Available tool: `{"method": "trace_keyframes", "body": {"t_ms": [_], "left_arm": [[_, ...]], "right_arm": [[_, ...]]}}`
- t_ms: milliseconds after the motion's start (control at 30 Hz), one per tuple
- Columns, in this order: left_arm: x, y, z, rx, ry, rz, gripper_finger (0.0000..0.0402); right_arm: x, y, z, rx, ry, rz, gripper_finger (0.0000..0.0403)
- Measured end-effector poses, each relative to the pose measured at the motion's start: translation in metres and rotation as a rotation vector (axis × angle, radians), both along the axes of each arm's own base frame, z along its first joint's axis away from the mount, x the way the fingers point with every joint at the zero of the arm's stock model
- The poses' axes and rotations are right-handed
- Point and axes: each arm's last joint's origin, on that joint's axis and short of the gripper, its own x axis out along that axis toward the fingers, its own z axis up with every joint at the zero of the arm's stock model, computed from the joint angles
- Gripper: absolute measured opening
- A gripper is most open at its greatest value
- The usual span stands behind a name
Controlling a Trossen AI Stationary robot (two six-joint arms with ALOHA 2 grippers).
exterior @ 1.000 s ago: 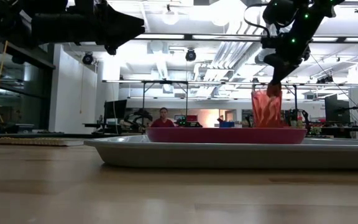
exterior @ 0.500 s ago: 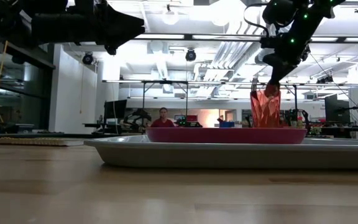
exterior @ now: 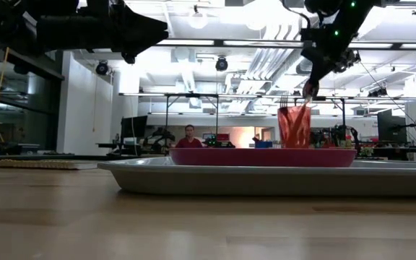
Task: Pick and place plate/cup/fork/spoon on tray
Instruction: Put the spoon on the tray at the top of the plate
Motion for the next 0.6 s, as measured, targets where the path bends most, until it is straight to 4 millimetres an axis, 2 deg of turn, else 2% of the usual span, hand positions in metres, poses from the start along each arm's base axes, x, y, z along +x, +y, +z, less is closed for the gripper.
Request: {"method": "trace_keyframes", "body": {"t_ms": [167, 600], "left_arm": [[0.0000, 0.0000, -0.0001, 0.000, 0.001, 0.000, 0.0131], [0.0000, 0.0000, -0.0003, 0.000, 0.003, 0.000, 0.0131]], "right_arm": [[-0.0003, 0.0007, 0.0071, 0.008, -0.020, 0.005, 0.0000], [-0.0007, 0.0006, 0.0072, -0.002, 0.000, 0.010, 0.0000]]}}
